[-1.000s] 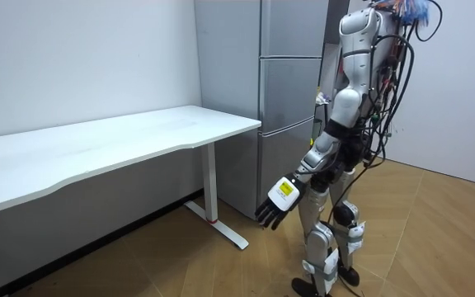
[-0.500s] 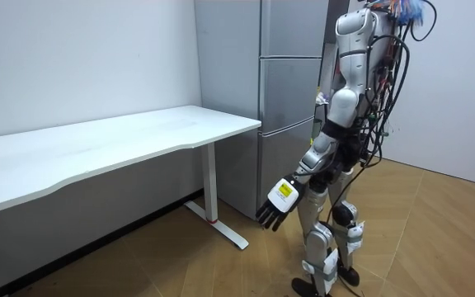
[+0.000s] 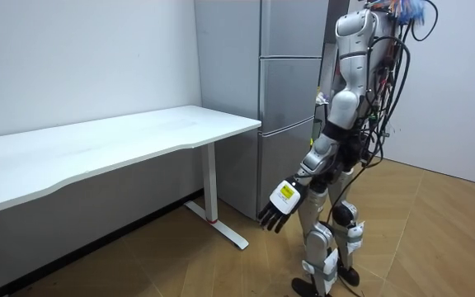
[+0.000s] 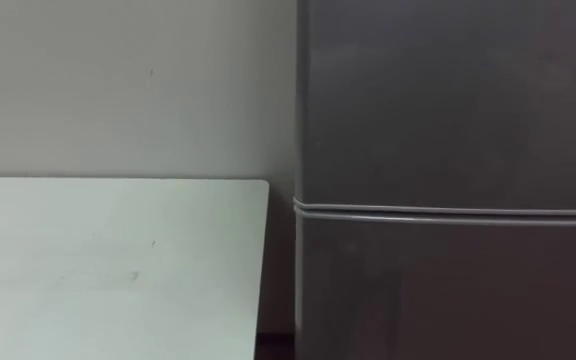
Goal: Put the bottle in the upper fridge
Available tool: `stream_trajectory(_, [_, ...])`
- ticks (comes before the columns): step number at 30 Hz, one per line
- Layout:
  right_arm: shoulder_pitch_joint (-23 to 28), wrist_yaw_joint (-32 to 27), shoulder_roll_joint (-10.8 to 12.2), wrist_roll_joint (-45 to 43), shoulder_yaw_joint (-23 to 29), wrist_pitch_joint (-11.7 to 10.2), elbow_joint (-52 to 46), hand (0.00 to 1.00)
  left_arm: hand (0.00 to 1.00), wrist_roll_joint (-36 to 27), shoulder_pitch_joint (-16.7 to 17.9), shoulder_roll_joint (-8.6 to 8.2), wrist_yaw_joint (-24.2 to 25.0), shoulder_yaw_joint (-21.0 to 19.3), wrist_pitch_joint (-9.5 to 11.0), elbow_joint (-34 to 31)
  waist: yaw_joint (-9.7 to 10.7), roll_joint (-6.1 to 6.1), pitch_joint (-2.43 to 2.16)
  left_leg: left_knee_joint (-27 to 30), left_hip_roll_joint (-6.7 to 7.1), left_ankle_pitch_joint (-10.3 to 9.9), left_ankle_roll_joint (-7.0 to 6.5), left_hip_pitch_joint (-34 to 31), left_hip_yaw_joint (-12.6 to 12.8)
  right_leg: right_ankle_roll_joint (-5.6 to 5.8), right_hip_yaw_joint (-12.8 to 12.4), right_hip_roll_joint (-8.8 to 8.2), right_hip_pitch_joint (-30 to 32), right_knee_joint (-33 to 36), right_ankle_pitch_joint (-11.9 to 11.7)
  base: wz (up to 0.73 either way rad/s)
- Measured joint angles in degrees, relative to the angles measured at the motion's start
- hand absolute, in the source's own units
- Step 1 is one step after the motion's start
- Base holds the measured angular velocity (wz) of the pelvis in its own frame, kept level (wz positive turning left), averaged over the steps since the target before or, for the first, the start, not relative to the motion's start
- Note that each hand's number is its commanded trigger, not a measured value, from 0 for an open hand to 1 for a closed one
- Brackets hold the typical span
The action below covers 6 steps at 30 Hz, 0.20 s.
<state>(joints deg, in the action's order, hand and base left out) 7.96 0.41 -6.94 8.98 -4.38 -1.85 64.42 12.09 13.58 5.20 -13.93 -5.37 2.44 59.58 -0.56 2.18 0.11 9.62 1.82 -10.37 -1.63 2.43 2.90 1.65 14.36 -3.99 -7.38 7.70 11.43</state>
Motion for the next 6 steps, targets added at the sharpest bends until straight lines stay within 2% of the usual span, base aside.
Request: stream_trajectory(6, [0.0, 0.3, 0.0, 0.0, 0.0, 0.2, 0.0, 0.0, 0.0, 0.0, 0.0, 0.0, 0.1, 0.0, -0.3, 0.0, 0.0, -0.11, -0.09, 0.0, 0.0, 0.0, 0.0, 0.1, 0.0, 0.0, 0.0, 0.0, -0.1, 0.0, 0.0, 0.0])
